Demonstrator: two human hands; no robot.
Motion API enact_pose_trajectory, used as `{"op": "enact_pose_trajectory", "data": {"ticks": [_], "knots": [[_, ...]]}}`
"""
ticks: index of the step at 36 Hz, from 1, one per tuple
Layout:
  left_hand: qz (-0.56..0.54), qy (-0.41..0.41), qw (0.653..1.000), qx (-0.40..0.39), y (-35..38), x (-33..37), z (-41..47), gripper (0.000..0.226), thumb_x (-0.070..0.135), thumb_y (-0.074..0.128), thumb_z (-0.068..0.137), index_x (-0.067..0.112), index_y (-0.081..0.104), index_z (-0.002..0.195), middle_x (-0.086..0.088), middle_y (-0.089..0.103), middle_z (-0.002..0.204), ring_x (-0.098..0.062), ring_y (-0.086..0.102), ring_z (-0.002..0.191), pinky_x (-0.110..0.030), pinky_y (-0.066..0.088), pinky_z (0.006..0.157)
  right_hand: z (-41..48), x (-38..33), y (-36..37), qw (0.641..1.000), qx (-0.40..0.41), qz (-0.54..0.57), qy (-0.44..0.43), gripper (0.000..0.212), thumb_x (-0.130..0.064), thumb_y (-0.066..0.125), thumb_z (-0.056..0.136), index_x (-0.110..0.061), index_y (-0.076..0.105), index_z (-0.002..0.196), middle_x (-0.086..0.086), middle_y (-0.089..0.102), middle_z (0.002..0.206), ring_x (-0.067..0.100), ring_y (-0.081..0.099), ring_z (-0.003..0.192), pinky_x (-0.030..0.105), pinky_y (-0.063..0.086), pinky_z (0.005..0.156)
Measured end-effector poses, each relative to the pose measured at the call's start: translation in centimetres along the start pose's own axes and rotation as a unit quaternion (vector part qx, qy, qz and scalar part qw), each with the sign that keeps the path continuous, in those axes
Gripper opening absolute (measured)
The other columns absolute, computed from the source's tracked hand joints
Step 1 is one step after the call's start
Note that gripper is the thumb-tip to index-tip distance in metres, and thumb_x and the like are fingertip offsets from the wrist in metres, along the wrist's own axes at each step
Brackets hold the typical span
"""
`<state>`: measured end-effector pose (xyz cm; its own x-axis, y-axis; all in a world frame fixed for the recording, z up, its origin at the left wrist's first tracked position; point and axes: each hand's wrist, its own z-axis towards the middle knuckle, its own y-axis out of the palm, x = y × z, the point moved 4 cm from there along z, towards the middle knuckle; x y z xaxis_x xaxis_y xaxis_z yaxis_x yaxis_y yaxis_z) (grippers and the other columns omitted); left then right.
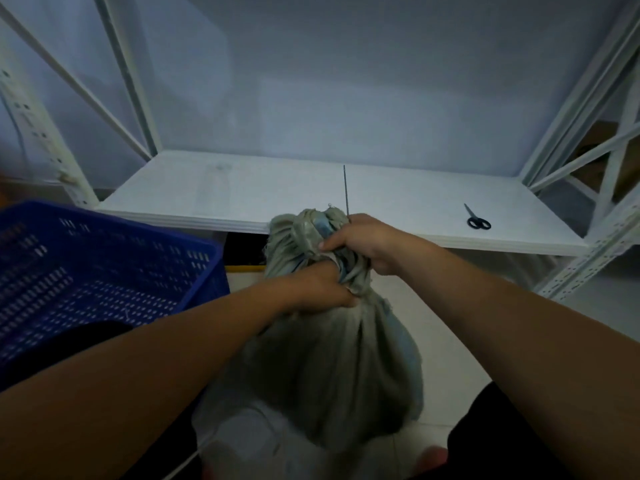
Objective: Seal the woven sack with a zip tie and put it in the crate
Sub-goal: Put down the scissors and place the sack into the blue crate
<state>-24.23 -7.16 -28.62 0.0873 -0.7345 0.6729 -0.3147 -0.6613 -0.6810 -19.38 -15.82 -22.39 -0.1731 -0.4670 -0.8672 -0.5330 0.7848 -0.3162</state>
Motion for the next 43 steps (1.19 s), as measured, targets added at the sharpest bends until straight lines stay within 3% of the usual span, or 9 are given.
{"op": "enact_pose_trajectory", "data": {"ticks": [7,18,21,24,28,30,34,39,43], "knots": [[0.041,0.035,0.998,-0.017,0.5,0.1,0.0,0.055,0.036,0.068,0.091,0.023,0.051,0.141,-0.002,0.055,0.139,-0.020,0.052,0.125,-0.032,0.040,0.109,0.2,0.9,-1.7,0.998,0.052,-0.036,0.030,0.044,-0.015,0.079,0.078,-0.004,0.062,0.117,0.018,0.071,0.107,0.033,0.072,0.090,0.040,0.062,0.071],[0.019,0.053,0.995,0.082,-0.7,1.4,0.8,0.058,0.044,0.079,0.080,0.024,0.060,0.131,0.004,0.065,0.121,-0.018,0.060,0.113,-0.026,0.048,0.091,-0.2,0.5,-4.3,0.992,0.113,-0.009,0.056,0.039,-0.015,0.074,0.087,-0.004,0.055,0.120,0.018,0.065,0.109,0.027,0.066,0.086,0.031,0.053,0.062],[0.048,0.004,0.997,0.053,0.3,-0.6,1.1,0.092,0.060,0.080,0.071,0.023,0.042,0.146,0.003,0.057,0.136,-0.019,0.057,0.121,-0.032,0.049,0.099,0.5,1.8,-4.1,0.990,0.116,-0.045,0.073,0.037,-0.013,0.071,0.090,-0.002,0.054,0.121,0.020,0.064,0.115,0.031,0.066,0.096,0.040,0.059,0.080],[0.046,-0.055,0.997,-0.028,2.3,-4.0,1.6,0.130,0.063,0.086,0.059,0.023,0.012,0.158,-0.001,0.037,0.157,-0.024,0.043,0.138,-0.038,0.035,0.116,0.8,2.9,-3.7,0.986,0.111,-0.105,0.067,0.014,-0.005,0.062,0.094,-0.004,0.059,0.107,0.025,0.064,0.128,0.027,0.063,0.098,0.033,0.053,0.086],[0.124,-0.111,0.982,-0.087,5.9,-7.4,1.2,0.154,0.062,0.087,0.057,0.019,-0.025,0.154,-0.011,0.017,0.165,-0.032,0.024,0.149,-0.045,0.023,0.122,1.1,3.3,-3.3,0.985,0.108,-0.109,0.074,0.031,-0.005,0.057,0.095,-0.001,0.062,0.125,0.023,0.060,0.137,0.036,0.060,0.125,0.042,0.052,0.099],[0.118,-0.106,0.984,-0.077,7.3,-7.7,1.0,0.145,0.056,0.086,0.065,0.016,-0.020,0.155,-0.011,0.012,0.165,-0.032,0.018,0.150,-0.042,0.020,0.123,1.1,3.0,-2.9,0.987,0.098,-0.103,0.079,0.038,-0.006,0.057,0.096,0.000,0.058,0.133,0.021,0.060,0.138,0.036,0.058,0.128,0.043,0.051,0.101],[0.051,-0.061,0.997,-0.007,8.1,-7.6,2.2,0.118,0.057,0.080,0.070,0.016,0.010,0.157,-0.009,0.034,0.157,-0.027,0.039,0.141,-0.042,0.036,0.116,1.1,2.7,-2.1,0.990,0.074,-0.082,0.091,0.026,-0.008,0.054,0.099,-0.001,0.061,0.124,0.021,0.061,0.135,0.035,0.059,0.127,0.039,0.050,0.101],[0.041,-0.046,0.997,0.043,5.7,-6.1,3.4,0.054,0.034,0.061,0.097,0.008,0.046,0.142,-0.008,0.056,0.137,-0.030,0.053,0.128,-0.029,0.043,0.102,1.1,2.4,-2.3,0.989,0.086,-0.015,0.119,0.019,-0.011,0.051,0.104,-0.003,0.053,0.086,0.016,0.061,0.087,0.026,0.060,0.069,0.043,0.055,0.090],[0.042,-0.067,0.994,0.076,3.2,-5.9,4.3,0.041,0.030,0.062,0.097,0.008,0.056,0.131,-0.010,0.059,0.132,-0.030,0.057,0.120,-0.029,0.045,0.094,1.7,2.1,-3.4,0.988,0.117,0.002,0.099,0.014,-0.015,0.052,0.102,-0.006,0.053,0.091,0.014,0.060,0.087,0.025,0.060,0.072,0.043,0.057,0.085]]}}
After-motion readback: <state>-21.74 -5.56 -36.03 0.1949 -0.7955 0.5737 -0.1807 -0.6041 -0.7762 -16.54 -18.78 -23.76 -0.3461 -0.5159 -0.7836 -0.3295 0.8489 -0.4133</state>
